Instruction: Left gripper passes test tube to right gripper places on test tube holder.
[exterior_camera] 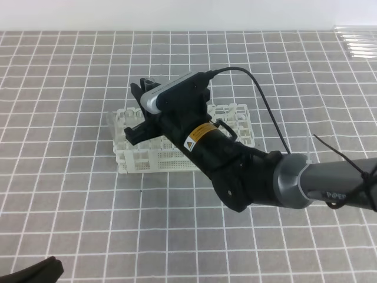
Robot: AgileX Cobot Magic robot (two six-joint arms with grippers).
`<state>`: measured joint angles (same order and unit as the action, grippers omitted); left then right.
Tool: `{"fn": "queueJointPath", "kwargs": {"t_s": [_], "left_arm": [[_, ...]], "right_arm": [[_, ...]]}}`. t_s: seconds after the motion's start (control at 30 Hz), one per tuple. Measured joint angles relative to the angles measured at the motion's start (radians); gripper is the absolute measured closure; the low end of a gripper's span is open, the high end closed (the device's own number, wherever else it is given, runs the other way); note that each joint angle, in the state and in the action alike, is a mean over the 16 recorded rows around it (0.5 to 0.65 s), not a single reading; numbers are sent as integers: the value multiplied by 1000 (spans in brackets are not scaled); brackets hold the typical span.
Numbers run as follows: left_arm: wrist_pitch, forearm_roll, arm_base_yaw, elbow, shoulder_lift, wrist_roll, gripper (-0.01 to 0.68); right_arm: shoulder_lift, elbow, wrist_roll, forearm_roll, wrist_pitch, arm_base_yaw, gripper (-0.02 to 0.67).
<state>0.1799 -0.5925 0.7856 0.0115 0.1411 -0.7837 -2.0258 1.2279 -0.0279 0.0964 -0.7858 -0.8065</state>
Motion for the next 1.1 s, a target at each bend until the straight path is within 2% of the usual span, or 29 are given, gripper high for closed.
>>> {"fn": "queueJointPath", "kwargs": {"t_s": [0.27, 0.8, 1.1], "left_arm": [[1, 0, 0, 0, 0, 0, 674], [2, 0, 0, -1, -1, 0, 674], [3, 0, 0, -3, -2, 0, 673]], "right_arm": [[-1, 0, -3, 14, 0, 0, 546], [16, 0, -2, 57, 45, 0, 390], [118, -16, -26, 51, 187, 0, 390]]}}
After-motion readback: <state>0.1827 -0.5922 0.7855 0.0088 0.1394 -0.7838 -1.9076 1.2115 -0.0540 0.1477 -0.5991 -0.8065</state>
